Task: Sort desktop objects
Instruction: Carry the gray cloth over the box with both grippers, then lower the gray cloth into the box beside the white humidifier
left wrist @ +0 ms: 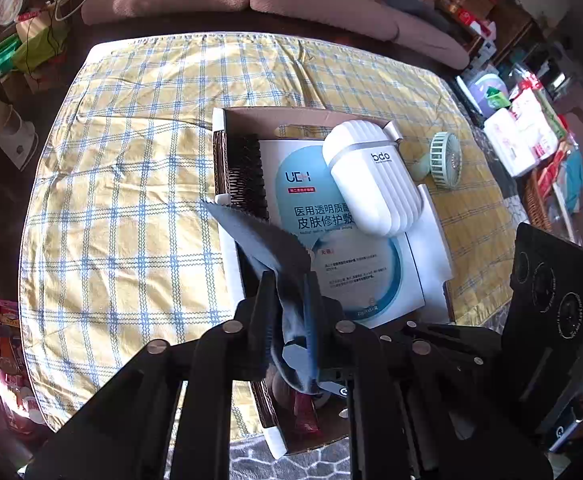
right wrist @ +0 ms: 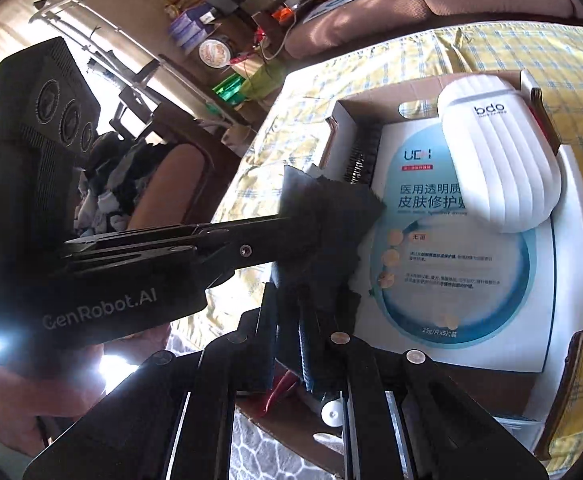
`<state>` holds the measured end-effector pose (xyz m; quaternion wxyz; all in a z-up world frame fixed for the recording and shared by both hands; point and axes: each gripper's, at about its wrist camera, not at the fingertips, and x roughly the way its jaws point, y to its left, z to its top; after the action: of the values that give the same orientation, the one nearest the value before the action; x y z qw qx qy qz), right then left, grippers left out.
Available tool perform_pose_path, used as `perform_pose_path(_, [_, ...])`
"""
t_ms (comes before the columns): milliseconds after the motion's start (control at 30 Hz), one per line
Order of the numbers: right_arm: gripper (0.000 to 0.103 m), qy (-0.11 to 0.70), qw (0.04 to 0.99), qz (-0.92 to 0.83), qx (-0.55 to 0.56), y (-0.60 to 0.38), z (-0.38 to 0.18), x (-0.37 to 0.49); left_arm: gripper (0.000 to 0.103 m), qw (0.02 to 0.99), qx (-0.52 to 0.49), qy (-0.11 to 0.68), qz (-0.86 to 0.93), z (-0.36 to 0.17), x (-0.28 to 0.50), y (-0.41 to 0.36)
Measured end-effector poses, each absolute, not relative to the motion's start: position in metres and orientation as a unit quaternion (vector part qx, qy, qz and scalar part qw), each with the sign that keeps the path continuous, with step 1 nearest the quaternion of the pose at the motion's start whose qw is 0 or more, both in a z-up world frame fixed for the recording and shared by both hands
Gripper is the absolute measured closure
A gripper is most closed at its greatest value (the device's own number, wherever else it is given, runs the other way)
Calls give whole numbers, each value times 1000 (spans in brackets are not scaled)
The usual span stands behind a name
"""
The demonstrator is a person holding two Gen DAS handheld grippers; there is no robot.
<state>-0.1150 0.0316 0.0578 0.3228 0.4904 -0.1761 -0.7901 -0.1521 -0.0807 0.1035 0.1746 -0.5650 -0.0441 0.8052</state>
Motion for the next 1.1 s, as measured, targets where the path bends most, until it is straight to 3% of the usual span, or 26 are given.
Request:
perform_pose_path(67, [85,-178,319,-785,500,33,53,-116,72,182,-555,-60,809,106,-151,-86])
perform_pose_path(100, [67,-181,319,-781,505,36,53,-116,70,184,-551,-65,812,109,-150,-88])
perform_pose_path(167, [51,-176,322,-788,494,47,65,-112,70,188,-541,-71,816,118,-151,-91])
perform_pose_path(267, [50,-130,302,-827,456,72,94,-104,66,191,-525,-70,827,135,-155,-90])
perform_pose_path(367, [37,-59,242,-862,442,88,111,-118,61,198,-514,-86,830,146,-162,-86])
perform_pose_path(533, [33,38,208,-873,440,80,108,-158,58,203,-511,-115,827,147,-171,-81])
perform_pose_path(833, [29,135,196,-854,463,56,73,-200,53,208,-511,-136,823,140,-172,-98])
perform_pose_path(1100, [38,230,316,-814,430,37,74,-183,51,215,-509,-136,822,136,-174,-100])
